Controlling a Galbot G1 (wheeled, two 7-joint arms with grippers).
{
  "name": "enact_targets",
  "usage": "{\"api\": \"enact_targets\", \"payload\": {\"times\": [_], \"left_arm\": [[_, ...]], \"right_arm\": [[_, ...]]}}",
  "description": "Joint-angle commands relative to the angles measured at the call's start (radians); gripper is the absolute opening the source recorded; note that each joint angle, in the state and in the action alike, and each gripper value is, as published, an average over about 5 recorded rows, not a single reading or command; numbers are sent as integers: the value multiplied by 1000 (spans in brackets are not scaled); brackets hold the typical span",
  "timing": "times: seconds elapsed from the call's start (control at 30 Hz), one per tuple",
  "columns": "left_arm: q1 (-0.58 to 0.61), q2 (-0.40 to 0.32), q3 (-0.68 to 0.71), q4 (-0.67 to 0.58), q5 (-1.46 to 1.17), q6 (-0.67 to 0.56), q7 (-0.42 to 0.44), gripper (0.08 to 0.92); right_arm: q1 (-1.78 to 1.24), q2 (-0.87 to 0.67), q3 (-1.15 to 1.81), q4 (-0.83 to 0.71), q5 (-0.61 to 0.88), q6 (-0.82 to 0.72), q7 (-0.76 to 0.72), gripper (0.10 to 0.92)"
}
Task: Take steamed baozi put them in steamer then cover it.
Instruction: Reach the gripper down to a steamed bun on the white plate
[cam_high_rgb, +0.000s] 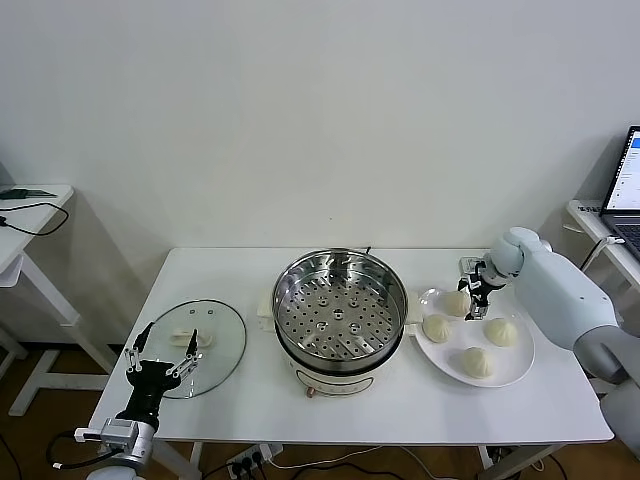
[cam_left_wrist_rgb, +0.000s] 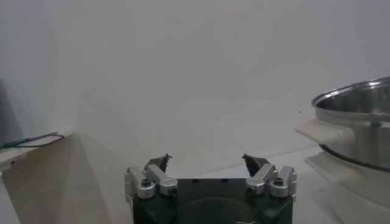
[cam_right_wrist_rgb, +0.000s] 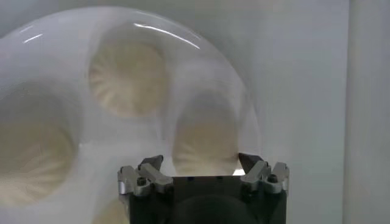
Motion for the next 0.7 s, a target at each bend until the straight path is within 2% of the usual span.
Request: {"api": "enact_targets", "payload": {"times": [0.03,0.2,0.43,0.7], "left_arm": [[2,0,-2,3,1,-2,0,823],[2,-1,-2,1,1,-4,0,823],[0,-4,0,0,1,-4,-1,823],[2,-2,-4,-2,1,-4,-1,823]], "right_arm": [[0,22,20,-25,-28,4,8,823],[0,21,21,-21,-29,5,8,809],[-2,15,24,-10,-29,9,7,678],[9,-44,-15,66,23,29,-13,651]]}}
